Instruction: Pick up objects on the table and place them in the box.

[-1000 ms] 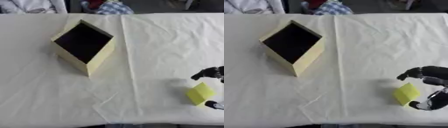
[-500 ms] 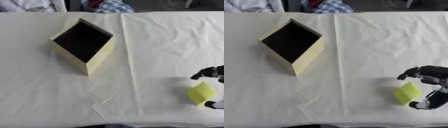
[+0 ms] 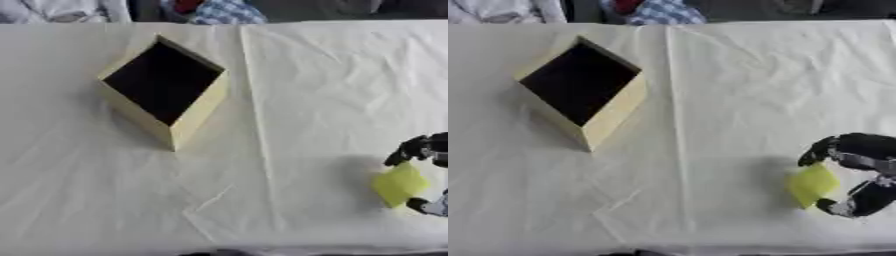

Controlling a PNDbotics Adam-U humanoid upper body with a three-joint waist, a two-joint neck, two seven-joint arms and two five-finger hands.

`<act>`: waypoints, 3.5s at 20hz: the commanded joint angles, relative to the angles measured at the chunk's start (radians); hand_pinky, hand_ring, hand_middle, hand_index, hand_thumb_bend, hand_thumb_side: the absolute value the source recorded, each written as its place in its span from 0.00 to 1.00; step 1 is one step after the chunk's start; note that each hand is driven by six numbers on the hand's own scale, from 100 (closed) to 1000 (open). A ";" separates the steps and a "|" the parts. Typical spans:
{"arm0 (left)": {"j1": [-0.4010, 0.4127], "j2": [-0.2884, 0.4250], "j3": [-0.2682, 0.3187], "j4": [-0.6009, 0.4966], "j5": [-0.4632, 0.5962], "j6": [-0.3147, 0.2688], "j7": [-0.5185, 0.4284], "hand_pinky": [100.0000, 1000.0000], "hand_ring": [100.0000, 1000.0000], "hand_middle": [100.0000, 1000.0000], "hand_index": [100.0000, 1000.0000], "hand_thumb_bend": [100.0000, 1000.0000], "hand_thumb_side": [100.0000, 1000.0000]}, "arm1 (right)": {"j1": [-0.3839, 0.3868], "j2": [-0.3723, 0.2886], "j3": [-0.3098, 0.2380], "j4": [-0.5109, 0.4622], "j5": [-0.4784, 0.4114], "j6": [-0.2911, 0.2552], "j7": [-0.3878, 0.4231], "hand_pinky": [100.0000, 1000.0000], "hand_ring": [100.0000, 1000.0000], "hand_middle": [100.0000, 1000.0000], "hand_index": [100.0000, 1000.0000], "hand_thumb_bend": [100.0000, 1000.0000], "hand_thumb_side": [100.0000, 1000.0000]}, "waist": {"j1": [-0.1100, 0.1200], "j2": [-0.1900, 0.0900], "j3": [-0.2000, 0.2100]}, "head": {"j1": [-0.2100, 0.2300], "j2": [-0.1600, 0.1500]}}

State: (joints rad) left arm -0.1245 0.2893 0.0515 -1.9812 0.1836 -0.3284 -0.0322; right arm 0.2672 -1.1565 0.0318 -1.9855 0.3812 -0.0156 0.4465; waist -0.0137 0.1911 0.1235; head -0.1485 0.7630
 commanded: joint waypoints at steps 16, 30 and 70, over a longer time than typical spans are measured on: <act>-0.009 0.013 0.003 -0.019 -0.002 0.001 -0.008 0.69 0.77 0.84 0.65 0.00 0.71 | -0.093 -0.027 -0.044 -0.015 -0.081 0.007 -0.170 0.55 0.61 0.45 0.57 0.00 0.00 | -0.001 -0.014 0.001 | -0.008 -0.003; -0.039 0.001 -0.014 -0.019 0.020 0.006 -0.027 0.69 0.77 0.84 0.65 0.00 0.71 | -0.697 -0.024 0.050 -0.015 -0.218 0.097 -0.017 0.53 0.58 0.47 0.56 0.00 0.00 | -0.008 -0.007 0.059 | -0.094 -0.033; -0.271 -0.063 -0.084 -0.019 0.249 -0.084 -0.080 0.69 0.75 0.81 0.66 0.00 0.66 | -1.310 0.615 0.341 0.560 0.310 0.023 0.047 0.54 0.58 0.48 0.57 0.00 0.00 | -0.026 0.088 0.260 | -0.337 -0.110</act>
State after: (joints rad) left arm -0.3807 0.2179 -0.0298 -1.9812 0.4224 -0.4044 -0.1078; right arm -1.0257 -0.5403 0.3764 -1.4299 0.6746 0.0132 0.4975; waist -0.0448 0.2955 0.3826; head -0.4804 0.6646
